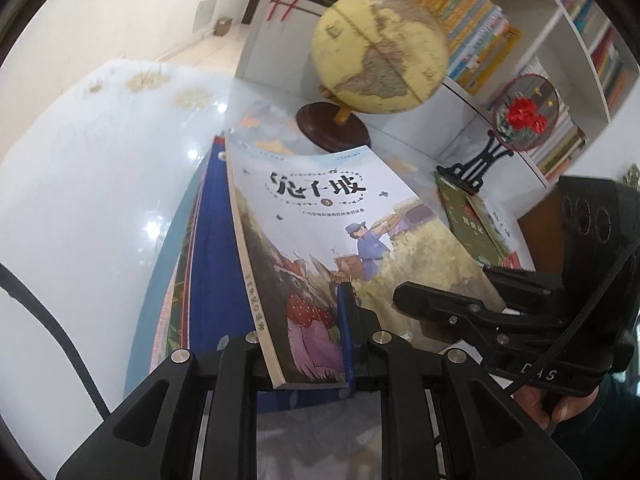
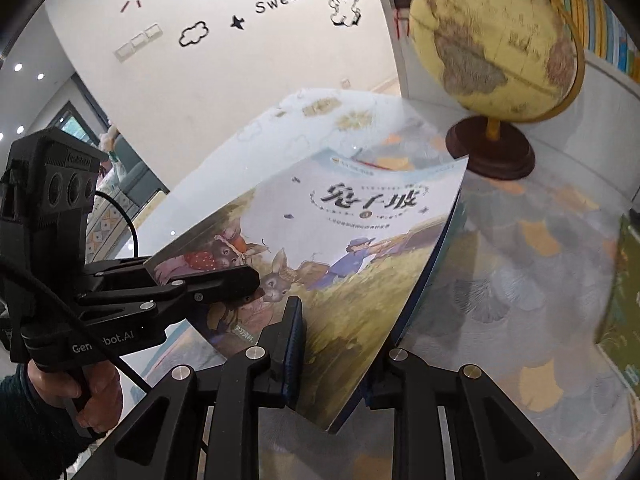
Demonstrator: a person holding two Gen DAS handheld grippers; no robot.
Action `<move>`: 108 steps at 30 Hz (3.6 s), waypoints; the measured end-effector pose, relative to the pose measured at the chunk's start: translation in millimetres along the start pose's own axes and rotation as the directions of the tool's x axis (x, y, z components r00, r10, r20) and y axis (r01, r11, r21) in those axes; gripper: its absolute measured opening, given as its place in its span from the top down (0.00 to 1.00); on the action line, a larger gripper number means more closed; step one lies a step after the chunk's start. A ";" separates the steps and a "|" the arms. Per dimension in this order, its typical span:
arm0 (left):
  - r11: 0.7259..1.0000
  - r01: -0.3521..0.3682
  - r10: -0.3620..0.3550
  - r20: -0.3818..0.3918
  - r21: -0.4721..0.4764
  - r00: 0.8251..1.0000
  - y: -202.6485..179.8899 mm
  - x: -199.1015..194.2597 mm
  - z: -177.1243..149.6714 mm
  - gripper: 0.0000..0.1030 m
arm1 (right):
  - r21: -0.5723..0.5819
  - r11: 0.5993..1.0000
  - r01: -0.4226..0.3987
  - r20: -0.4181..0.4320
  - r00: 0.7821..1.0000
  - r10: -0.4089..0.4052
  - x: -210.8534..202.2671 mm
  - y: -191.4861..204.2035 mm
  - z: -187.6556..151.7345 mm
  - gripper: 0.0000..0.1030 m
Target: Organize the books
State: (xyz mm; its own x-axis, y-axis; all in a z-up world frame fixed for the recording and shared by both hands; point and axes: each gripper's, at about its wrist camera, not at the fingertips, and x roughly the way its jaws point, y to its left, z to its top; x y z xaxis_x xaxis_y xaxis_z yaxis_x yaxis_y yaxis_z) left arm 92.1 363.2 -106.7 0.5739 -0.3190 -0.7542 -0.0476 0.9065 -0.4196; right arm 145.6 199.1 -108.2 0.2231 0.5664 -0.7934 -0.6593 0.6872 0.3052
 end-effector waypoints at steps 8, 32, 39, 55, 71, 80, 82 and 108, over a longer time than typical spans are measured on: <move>0.997 -0.011 0.007 -0.044 -0.081 0.999 19.6 12.8 -7.0 0.74 | 0.093 0.996 -0.016 -0.060 0.998 0.021 23.1 -7.5 -4.9 0.73; 0.985 -0.143 0.149 -0.063 0.093 0.987 -119.4 -13.3 -46.9 0.72 | 0.287 0.956 0.066 -0.034 0.998 -0.058 -83.9 -70.8 -115.3 0.51; 0.959 -0.079 0.093 -0.042 0.272 0.995 -272.7 7.6 -54.1 0.60 | 0.338 0.926 0.167 0.040 0.981 -0.191 -188.0 -128.6 -159.7 0.51; 0.869 -0.100 0.076 0.069 0.485 0.995 -469.6 16.1 -74.5 0.51 | 0.566 0.791 0.234 0.154 0.912 -0.380 -357.4 -234.3 -246.3 0.47; 0.869 -0.089 0.101 0.001 0.487 0.995 -492.2 64.6 -82.3 0.51 | 0.541 0.807 0.238 0.139 0.921 -0.365 -357.2 -268.4 -246.4 0.47; 0.874 -0.100 0.141 -0.051 0.476 0.989 -485.3 100.5 -76.6 0.51 | 0.560 0.796 0.229 0.088 0.939 -0.332 -334.3 -300.9 -246.0 0.47; 0.873 -0.095 0.149 -0.075 0.478 0.986 -481.1 114.3 -77.5 0.51 | 0.570 0.786 0.239 0.066 0.940 -0.334 -328.5 -311.0 -248.9 0.47; 0.931 0.257 -0.106 -0.480 0.260 0.871 -433.7 223.2 -136.5 0.51 | 0.692 0.656 0.301 -0.126 0.946 -0.300 -282.9 -369.9 -322.9 0.48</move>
State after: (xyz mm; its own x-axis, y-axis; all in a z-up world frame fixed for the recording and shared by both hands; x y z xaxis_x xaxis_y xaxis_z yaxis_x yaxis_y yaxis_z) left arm 129.3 -139.0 -162.0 0.1119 -0.5068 -0.8547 0.3159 0.8337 -0.4530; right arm 94.5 -362.2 -166.7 0.3180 0.2719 -0.9083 0.1316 0.9360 0.3264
